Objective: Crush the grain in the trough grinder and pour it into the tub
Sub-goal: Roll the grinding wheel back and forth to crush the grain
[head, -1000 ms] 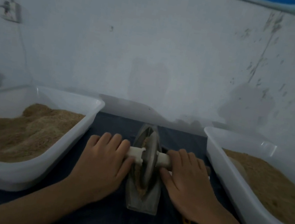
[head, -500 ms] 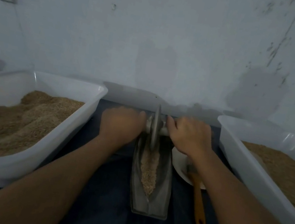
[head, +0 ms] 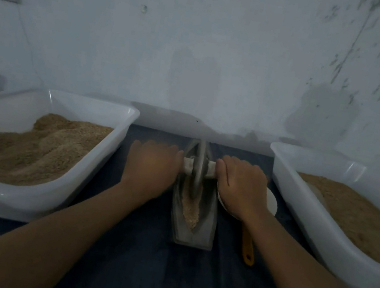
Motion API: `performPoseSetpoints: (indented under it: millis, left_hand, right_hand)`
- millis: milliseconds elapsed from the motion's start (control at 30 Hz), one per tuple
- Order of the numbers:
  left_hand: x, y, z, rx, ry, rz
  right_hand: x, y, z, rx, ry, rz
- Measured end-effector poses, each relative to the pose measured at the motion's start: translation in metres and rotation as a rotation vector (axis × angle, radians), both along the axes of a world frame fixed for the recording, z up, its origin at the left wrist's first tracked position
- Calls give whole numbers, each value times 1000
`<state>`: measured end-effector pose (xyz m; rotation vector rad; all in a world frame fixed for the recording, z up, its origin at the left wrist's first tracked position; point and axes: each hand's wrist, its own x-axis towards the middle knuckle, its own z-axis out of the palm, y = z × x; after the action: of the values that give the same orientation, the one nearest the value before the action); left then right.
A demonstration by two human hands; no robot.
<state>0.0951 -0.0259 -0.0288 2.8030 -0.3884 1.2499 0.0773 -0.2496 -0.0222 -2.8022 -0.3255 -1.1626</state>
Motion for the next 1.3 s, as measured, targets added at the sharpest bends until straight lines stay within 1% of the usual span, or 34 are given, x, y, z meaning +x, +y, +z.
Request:
performPoseSetpoints:
  millis: [67, 133, 233, 333, 467, 567, 633, 667, 767, 833, 900, 967, 1067, 1200, 1300]
  left_hand:
    - [-16, 5, -4, 0, -46, -64]
    - [-30, 13, -8, -11, -74, -136]
    - [-48, 23, -14, -32, -55, -222]
    - [-55, 24, -21, -32, -64, -185]
    - [-28, 17, -16, -38, -31, -163]
    - [8, 2, -4, -46, -53, -84]
    - [30, -8, 3, -56, -82, -39]
    - [39, -11, 6, -24, -98, -14]
    - [57, -8, 9, 197, -191, 62]
    - [60, -5, 6, 224, -207, 44]
    - [56, -4, 2, 169, -186, -2]
    - [47, -2, 0, 68, -176, -68]
    - [28, 3, -3, -48, -132, -136]
    - [-10, 9, -12, -66, -107, -156]
    - [-38, 15, -15, -70, -88, -183]
  right_hand:
    - [-20, -5, -10, 21, -8, 40]
    - [-36, -11, -15, -24, -24, 81]
    - [-48, -15, -16, -96, -62, 101]
    - [-46, -11, -14, -107, -94, 115]
    - [-24, -7, -8, -101, -108, 61]
    - [4, -2, 0, -71, -1, -52]
    - [25, -1, 4, -120, 70, -173]
    - [35, -2, 7, -147, 90, -210]
    - [53, -1, 14, -130, 112, -206]
    - [53, -2, 13, -123, 91, -197]
    - [49, -2, 10, -137, 67, -237]
    - [38, 0, 8, -152, 45, -235]
    - [16, 1, 1, -54, -41, -98]
    - [-15, -1, -11, 27, -76, 2]
    - [-41, -2, -15, 29, -117, 56]
